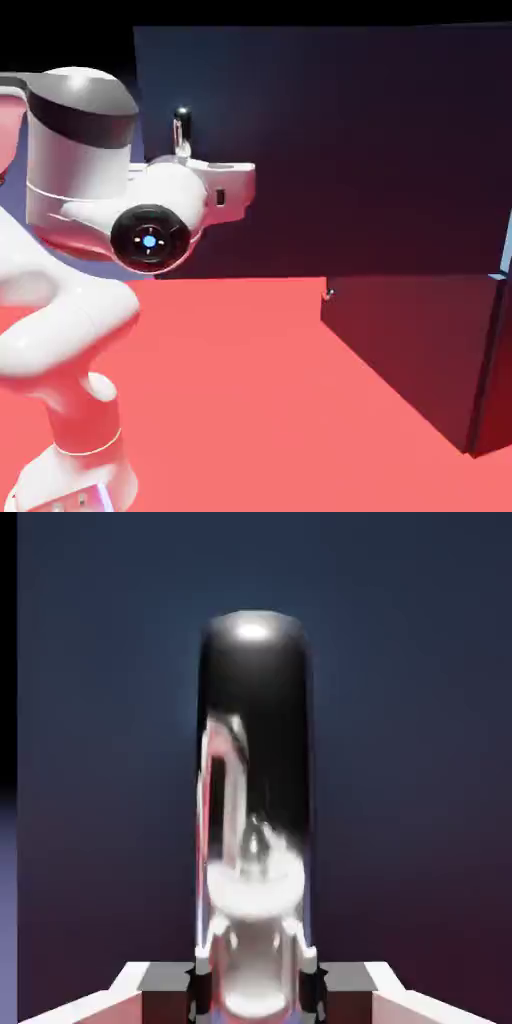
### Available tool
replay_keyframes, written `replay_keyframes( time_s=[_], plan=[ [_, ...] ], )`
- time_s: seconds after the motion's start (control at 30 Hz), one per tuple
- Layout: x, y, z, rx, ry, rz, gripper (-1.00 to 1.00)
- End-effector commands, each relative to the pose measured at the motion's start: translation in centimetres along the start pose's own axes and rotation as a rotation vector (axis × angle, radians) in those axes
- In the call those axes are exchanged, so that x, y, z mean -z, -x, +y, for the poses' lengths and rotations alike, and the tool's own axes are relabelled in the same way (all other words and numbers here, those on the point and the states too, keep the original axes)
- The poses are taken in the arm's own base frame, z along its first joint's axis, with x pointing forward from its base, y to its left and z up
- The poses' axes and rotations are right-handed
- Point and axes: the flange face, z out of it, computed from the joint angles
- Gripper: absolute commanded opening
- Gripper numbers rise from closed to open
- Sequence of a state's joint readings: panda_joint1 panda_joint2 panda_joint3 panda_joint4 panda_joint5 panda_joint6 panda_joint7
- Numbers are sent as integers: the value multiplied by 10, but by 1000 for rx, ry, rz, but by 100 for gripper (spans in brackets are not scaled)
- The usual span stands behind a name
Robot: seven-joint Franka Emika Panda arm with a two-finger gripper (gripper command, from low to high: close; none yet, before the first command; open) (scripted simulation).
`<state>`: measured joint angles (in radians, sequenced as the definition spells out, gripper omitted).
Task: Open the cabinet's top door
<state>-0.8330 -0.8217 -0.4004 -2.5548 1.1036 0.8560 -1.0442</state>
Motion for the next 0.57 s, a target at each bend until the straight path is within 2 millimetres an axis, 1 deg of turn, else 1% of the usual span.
replay_keyframes(
  time_s=[0.0, 0.3, 0.53],
  plan=[
    [9, -2, 2, 0, -12, -12, -100],
    [86, -24, 23, 0, -123, -123, -100],
    [135, -43, 43, 1, -199, -199, -100]
  ],
)
